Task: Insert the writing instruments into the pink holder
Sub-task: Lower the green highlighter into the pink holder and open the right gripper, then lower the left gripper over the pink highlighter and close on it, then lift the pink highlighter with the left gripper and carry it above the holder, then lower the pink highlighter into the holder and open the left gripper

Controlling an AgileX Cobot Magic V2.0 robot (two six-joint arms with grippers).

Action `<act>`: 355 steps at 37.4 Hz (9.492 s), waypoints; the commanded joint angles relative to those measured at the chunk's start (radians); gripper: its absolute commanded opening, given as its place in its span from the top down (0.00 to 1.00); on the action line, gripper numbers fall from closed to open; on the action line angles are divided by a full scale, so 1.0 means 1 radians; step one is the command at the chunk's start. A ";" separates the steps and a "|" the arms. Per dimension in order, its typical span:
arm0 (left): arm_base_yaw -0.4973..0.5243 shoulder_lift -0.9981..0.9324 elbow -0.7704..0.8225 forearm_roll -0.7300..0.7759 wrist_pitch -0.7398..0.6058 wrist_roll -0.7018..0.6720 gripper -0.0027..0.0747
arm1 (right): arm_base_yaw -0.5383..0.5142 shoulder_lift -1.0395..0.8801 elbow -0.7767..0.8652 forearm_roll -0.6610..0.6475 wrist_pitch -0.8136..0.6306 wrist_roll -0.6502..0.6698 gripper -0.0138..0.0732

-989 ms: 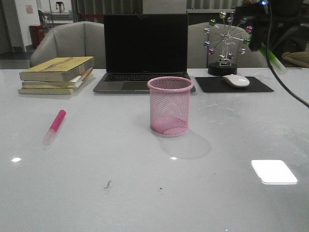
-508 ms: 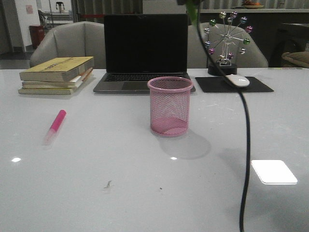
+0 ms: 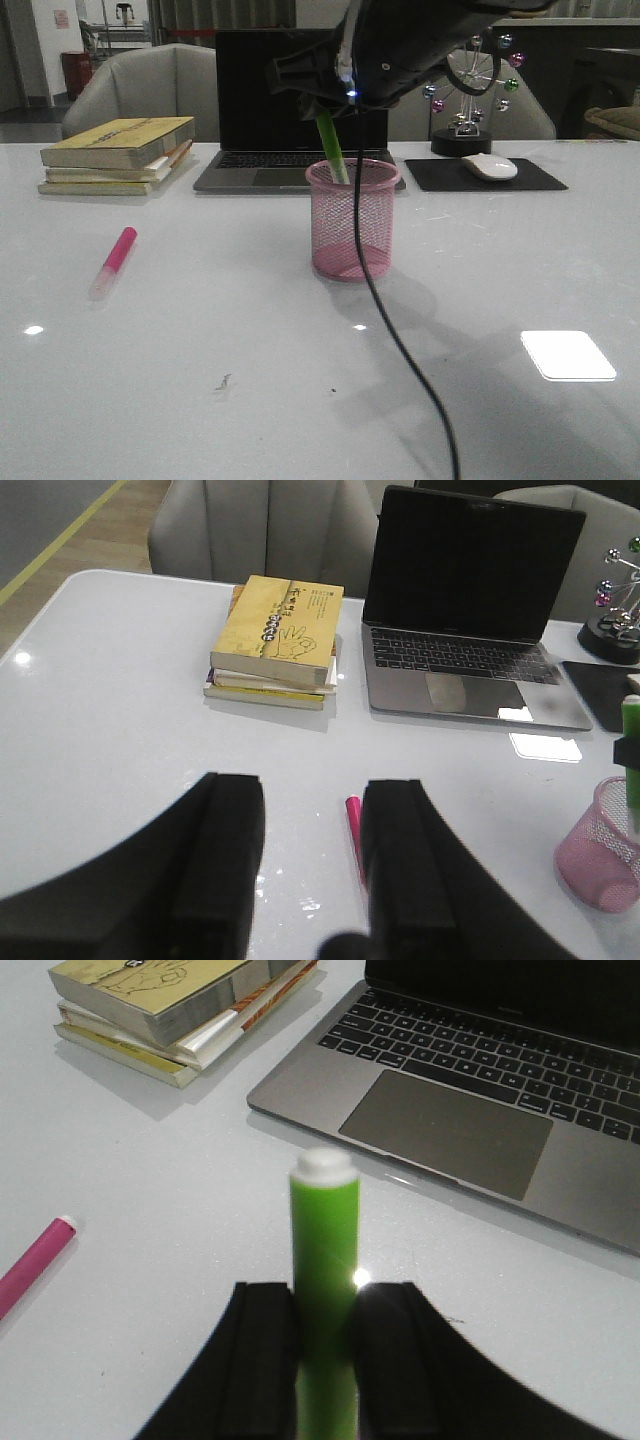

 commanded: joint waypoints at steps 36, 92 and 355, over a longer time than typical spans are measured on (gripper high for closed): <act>0.003 0.006 -0.039 -0.010 -0.112 -0.010 0.54 | -0.050 -0.296 -0.005 -0.080 0.154 -0.101 0.36; 0.003 0.006 -0.039 -0.012 -0.129 -0.010 0.54 | -0.490 -1.417 0.617 -0.113 0.653 -0.069 0.36; -0.208 0.466 -0.411 -0.139 -0.575 0.287 0.46 | -0.490 -1.417 0.621 -0.131 0.893 -0.069 0.36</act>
